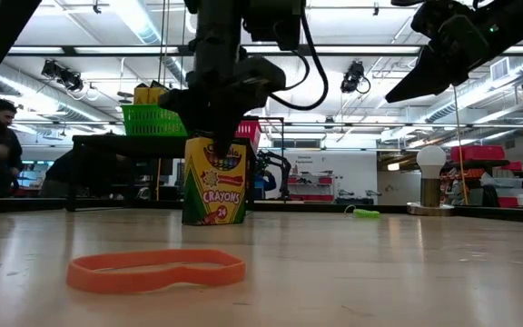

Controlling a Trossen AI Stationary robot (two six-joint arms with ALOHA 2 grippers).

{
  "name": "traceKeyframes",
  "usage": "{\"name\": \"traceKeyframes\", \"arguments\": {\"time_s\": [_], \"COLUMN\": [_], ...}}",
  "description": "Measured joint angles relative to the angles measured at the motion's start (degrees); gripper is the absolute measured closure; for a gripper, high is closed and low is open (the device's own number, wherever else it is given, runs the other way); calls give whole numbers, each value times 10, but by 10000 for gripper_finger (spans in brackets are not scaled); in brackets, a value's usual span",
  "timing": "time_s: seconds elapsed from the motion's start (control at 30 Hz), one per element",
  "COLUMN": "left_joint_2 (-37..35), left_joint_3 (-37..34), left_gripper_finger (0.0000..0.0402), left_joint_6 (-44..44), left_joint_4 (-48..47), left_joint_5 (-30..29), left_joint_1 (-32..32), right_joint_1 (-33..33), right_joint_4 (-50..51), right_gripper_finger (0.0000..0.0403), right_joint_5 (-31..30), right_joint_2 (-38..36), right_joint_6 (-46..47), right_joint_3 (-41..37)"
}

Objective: Pick & Place Office Desk Supplies
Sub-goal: Put the crayon box into the the green bin

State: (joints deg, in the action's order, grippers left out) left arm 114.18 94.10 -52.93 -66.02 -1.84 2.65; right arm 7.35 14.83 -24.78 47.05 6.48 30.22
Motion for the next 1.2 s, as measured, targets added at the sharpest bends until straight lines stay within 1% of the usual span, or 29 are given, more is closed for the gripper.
{"name": "traceKeyframes", "arguments": {"time_s": [0.2, 0.33, 0.47, 0.63, 0.77, 0.83, 0.9, 1.0, 1.2], "left_joint_2": [0, 0, -11, -49, -71, -78, -93, -100, -123], "left_joint_3": [-6, 1, 55, 162, 260, 302, 316, 338, 336], "left_gripper_finger": [281, 306, 311, 313, 313, 314, 314, 314, 315], "left_joint_6": [3, 12, 25, 27, 17, 16, 18, 18, 48], "left_joint_4": [-2, -11, -50, -112, -205, -249, -233, -243, -238], "left_joint_5": [1, 4, 10, 7, 3, -11, -17, -21, -28], "left_joint_1": [0, 0, -7, -34, -72, -93, -120, -162, -230], "right_joint_1": [0, 0, 0, 0, 0, 0, 0, 0, 2], "right_joint_4": [0, 0, 0, 0, 0, -1, -1, -5, -9], "right_gripper_finger": [392, 392, 392, 392, 392, 392, 392, 392, 392], "right_joint_5": [0, -2, -8, -9, -9, -9, -9, -9, -9], "right_joint_2": [0, 0, 0, 0, 0, 0, 0, 0, 0], "right_joint_6": [0, 1, 1, 1, 1, 1, 1, 1, 2], "right_joint_3": [0, 0, 0, 0, 0, 0, 0, 0, 0]}}
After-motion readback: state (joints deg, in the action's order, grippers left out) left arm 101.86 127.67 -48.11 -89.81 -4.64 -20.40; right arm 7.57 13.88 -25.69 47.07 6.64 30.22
